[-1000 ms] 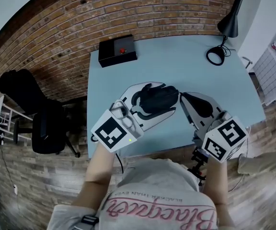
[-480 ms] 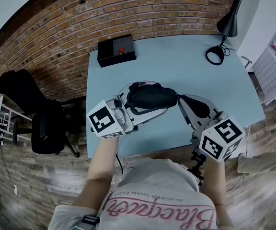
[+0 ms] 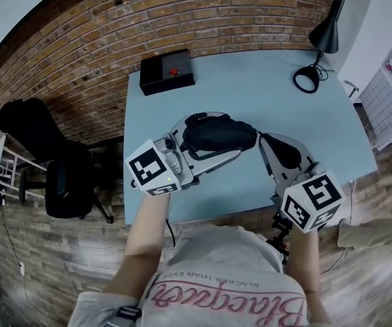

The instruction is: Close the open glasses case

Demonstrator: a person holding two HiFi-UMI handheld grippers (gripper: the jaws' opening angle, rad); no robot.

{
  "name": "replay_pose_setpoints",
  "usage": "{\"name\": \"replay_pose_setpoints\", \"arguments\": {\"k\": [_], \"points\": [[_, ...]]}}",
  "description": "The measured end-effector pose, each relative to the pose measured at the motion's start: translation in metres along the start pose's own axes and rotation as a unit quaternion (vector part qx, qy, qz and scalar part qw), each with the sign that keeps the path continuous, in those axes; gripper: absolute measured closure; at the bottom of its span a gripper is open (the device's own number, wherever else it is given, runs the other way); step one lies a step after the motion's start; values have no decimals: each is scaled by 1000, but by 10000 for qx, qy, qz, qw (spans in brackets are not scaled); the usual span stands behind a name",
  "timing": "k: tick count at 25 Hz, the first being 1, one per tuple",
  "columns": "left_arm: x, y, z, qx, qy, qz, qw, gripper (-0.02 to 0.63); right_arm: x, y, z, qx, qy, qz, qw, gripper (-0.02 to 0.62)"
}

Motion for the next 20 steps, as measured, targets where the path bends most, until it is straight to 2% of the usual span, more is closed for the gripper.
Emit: {"name": "replay_pose_setpoints", "arguments": {"k": [3,7,11,14,17,18,20], "points": [[5,14,0,162,-149,677,9975,344,-5,-5,-4,-40,184,-255,9995,577],[4,26,-1,265,-275,1108,9931,327,-7,-8,-4,-188,214,-258,9993,577],[7,38,-1,825,-437,1785,9795,311,-11,-11,-1,-277,253,-293,9989,577],[8,40,1,1091,-586,2041,9711,311,-11,-14,3,-368,219,-260,9987,577],[8,48,11,1374,-1039,2393,9556,308,-14,-20,10,-397,104,-388,9984,577],[7,49,13,1424,-1147,2412,9531,308,-15,-22,13,-363,37,-443,9984,577],[6,47,12,1357,-1213,2256,9571,308,-15,-26,16,-391,34,-497,9980,577]]}}
Point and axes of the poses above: the fingertips, and each gripper's own axes: x forward along the fingers, z to its left, y out of its underside, the point moved 6 cm from there along -x, backward along the fingers, and after that the axes turned 6 degrees about -y, right-handed, at the moved point
